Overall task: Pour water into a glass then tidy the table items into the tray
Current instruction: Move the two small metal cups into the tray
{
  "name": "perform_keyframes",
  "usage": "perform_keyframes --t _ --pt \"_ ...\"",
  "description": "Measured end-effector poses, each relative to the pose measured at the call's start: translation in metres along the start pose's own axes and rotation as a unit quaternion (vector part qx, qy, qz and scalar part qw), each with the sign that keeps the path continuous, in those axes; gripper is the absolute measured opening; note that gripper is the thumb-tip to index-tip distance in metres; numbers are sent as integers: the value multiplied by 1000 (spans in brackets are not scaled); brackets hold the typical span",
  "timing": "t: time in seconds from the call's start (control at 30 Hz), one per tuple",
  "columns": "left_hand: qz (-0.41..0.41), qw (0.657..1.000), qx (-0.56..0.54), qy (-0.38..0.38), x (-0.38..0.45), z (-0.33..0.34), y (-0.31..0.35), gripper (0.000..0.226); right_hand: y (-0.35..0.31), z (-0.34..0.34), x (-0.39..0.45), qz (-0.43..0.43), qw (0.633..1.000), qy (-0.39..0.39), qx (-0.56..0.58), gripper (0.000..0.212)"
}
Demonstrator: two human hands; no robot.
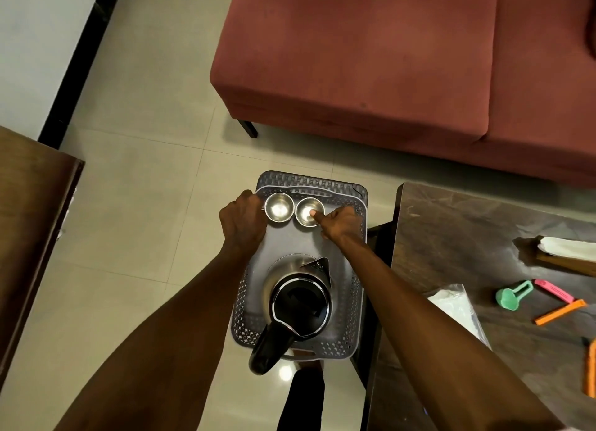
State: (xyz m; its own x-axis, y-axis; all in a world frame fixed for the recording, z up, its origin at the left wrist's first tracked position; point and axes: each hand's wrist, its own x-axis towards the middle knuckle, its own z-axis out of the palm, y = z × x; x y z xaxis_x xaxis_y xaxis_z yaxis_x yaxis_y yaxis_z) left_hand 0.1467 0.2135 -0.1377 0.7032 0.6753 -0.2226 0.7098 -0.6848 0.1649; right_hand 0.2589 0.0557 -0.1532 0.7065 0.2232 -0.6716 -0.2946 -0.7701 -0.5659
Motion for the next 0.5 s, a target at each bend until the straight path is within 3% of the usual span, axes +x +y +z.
perform_keyframes --t 0.27,0.4,0.5 --pt "-20 999 -41 -11 -18 -30 23 25 3 -38 -21 0 999 30 22 41" --pt "-49 997 -58 -14 -36 -59 62 32 17 -77 -44 29 997 33 65 36" --pt "-51 990 -130 -5 -55 -75 99 30 34 -113 -61 32 993 45 103 19"
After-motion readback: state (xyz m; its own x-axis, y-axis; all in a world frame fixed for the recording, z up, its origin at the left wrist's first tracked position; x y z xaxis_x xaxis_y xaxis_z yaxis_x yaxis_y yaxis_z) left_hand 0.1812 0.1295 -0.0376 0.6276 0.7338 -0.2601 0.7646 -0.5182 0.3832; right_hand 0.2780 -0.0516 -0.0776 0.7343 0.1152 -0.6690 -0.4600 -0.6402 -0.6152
